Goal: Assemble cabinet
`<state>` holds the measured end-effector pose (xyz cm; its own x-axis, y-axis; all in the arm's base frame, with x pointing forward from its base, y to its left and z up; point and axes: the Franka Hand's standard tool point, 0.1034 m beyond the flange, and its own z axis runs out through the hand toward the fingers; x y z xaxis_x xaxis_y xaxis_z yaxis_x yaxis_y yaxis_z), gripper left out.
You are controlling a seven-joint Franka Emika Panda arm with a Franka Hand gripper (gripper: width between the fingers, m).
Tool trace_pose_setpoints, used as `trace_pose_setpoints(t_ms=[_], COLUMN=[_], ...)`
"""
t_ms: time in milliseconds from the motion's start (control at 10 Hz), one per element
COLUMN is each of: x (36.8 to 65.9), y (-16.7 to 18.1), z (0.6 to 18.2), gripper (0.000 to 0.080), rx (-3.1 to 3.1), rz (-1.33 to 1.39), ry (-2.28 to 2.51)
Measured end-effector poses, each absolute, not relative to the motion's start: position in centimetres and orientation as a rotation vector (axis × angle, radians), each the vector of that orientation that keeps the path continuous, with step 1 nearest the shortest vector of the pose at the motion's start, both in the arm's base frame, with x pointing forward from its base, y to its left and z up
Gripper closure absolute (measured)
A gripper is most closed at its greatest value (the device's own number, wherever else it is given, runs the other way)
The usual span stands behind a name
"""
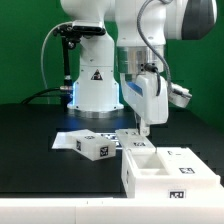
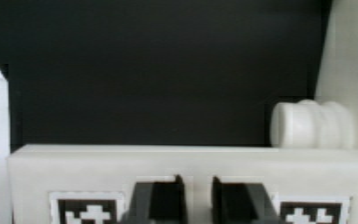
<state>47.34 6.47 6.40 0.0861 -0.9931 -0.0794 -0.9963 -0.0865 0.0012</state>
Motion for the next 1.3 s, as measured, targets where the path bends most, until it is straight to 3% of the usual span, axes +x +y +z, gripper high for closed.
trace_pose_setpoints(t_ms=[700, 1100, 1300], x=[48.1, 52.5, 52.1], y=[6.5, 6.9, 6.7], z=[6.5, 6.7, 6.4], gripper=[0.0737, 0.0737, 0.0737], rx=[-2.275, -2.259, -2.261], rz=[0.080, -0.003, 0.004], ry=[2.083, 2.076, 2.083])
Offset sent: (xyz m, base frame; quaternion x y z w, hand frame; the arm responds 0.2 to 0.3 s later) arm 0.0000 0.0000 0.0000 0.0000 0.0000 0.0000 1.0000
